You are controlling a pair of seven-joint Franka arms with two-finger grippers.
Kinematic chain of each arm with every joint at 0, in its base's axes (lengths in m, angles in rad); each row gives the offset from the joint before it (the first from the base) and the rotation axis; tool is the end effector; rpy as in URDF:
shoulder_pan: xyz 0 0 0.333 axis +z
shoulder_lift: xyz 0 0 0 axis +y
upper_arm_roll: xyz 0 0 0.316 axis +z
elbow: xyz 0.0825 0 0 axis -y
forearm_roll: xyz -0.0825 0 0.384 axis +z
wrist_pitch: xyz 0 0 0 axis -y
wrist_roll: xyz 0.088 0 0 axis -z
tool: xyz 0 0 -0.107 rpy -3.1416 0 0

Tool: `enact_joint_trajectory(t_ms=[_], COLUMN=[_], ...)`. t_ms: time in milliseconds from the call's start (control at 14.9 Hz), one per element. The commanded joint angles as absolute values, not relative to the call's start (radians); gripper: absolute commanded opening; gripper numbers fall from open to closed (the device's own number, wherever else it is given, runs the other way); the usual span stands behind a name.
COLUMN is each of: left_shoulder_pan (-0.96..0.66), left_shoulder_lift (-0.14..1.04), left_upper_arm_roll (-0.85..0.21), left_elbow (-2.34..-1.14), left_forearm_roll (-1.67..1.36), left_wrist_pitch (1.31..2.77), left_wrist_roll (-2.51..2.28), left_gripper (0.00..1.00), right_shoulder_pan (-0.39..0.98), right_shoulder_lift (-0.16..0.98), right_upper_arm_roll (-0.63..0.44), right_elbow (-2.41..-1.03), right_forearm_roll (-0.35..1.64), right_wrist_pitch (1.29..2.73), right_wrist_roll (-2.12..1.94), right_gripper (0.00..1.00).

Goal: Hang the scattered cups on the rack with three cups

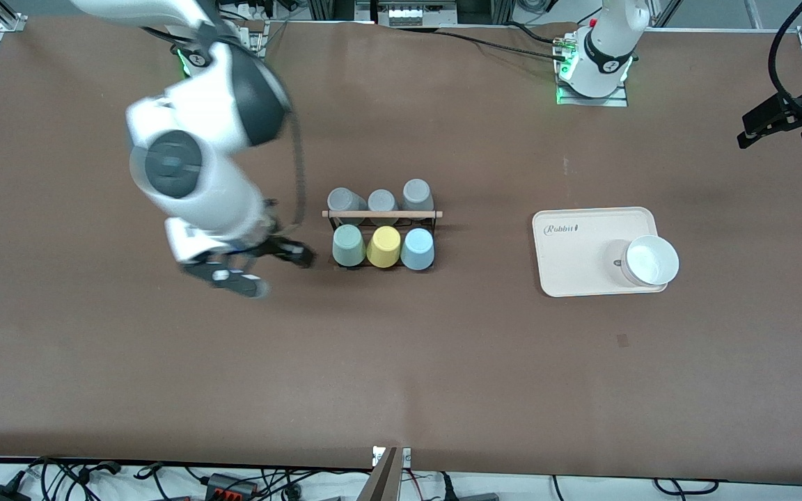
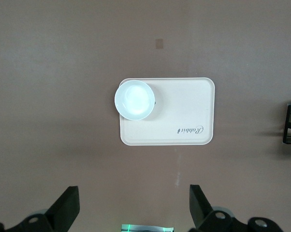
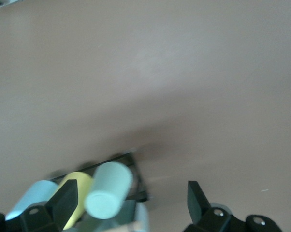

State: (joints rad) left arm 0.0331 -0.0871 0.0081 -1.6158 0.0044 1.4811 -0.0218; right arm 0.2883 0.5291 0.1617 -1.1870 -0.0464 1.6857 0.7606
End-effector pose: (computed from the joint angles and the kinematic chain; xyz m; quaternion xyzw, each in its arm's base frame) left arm 0.5172 0.0220 0.6425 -0.9992 -0.0316 0.0238 0.0016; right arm 0.6497 0.2781 0.4838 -0.9866 0.1620 0.0200 0.0078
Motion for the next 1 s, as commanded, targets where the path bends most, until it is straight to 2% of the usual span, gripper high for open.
enact_joint_trajectory(t_ms=[0,268,402,603,938], left_shoulder_pan=[0.041,0.041,0.043,0.044,0.051], left_shoulder_lift=[-0.083,-0.08,-0.08,-0.08,-0.089], left_upper_arm_roll=[0.003,0.005,0.005,0.003,0.008], left_elbow=[-1.597,-1.594,-1.591,-1.591,-1.601], left_forearm_roll=[0.014,0.009,0.005,0.002,0.002], left_wrist_pitch=[1.474,1.505,1.506,1.506,1.513], left_wrist_roll=[-0.003,-0.003,-0.003,-0.002,0.03], left_gripper=[1.0,1.0,1.0,1.0,1.0], right_shoulder_pan=[0.203,0.059,-0.009,-0.041,-0.038], right_shoulder_lift=[0.485,0.474,0.424,0.364,0.319], right_upper_arm_roll=[0.172,0.161,0.166,0.131,0.008], right_elbow=[-1.187,-1.186,-1.206,-1.268,-1.269], right_forearm_roll=[-0.049,-0.038,-0.037,-0.037,-0.014], right_wrist_pitch=[1.617,1.611,1.612,1.621,1.621], right_wrist_roll=[0.594,0.396,0.229,0.137,-0.018], right_gripper=[1.0,1.0,1.0,1.0,1.0])
